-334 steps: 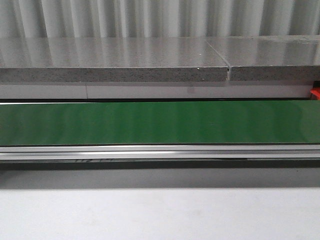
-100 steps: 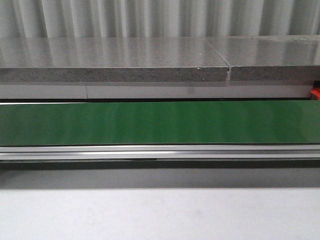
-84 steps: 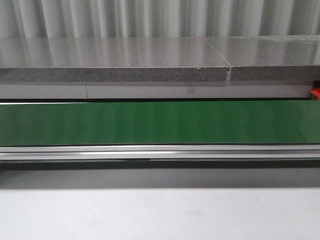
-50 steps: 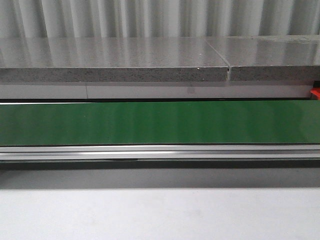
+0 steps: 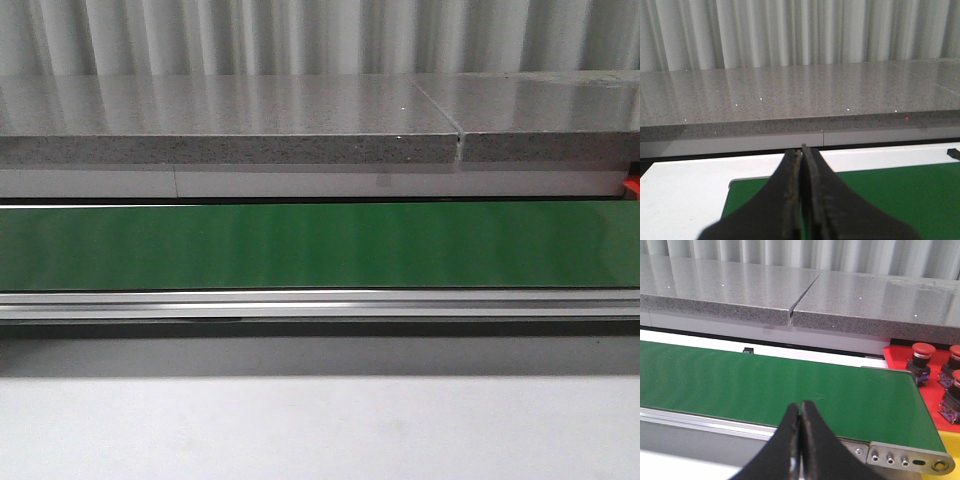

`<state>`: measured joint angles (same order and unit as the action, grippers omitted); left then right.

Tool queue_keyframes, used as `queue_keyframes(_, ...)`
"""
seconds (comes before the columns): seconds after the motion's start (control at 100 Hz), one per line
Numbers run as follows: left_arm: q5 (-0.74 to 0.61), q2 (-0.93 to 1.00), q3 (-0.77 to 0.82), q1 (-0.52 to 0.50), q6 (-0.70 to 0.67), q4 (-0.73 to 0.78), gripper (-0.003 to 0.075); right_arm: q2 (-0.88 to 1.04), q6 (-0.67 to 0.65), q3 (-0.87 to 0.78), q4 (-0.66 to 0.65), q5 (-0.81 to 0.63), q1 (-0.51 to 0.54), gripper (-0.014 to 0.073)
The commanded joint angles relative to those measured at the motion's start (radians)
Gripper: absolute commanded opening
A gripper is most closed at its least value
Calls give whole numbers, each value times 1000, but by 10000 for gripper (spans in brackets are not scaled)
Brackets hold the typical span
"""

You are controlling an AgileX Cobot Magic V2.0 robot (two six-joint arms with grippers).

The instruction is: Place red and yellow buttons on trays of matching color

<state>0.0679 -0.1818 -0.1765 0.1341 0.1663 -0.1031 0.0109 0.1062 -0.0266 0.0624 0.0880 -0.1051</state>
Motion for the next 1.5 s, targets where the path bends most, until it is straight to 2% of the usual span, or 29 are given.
queue_keyframes(0.0, -87, 60, 35, 16, -2, 18, -21, 10, -1, 15, -10, -69, 0, -69)
queue_keyframes(0.08, -87, 125, 101, 16, -7, 33, -21, 10, -1, 15, -10, -69, 0, -69)
queue_keyframes(0.26, -96, 226, 221, -11, -119, 60, -21, 10, -1, 15, -10, -69, 0, -69)
queue_keyframes(0.33, -21, 224, 222, -25, -166, 94, -21, 10, -1, 15, -10, -69, 0, -69)
queue_keyframes(0.47, -3, 226, 222, -36, -239, 198, -21, 10, -1, 15, -10, -69, 0, -69)
queue_keyframes(0.95, -98, 226, 222, -36, -239, 207, -21, 10, -1, 15, -10, -69, 0, -69)
queue_keyframes(1.49, -95, 226, 222, -36, -239, 207, -21, 10, -1, 15, -10, -69, 0, -69)
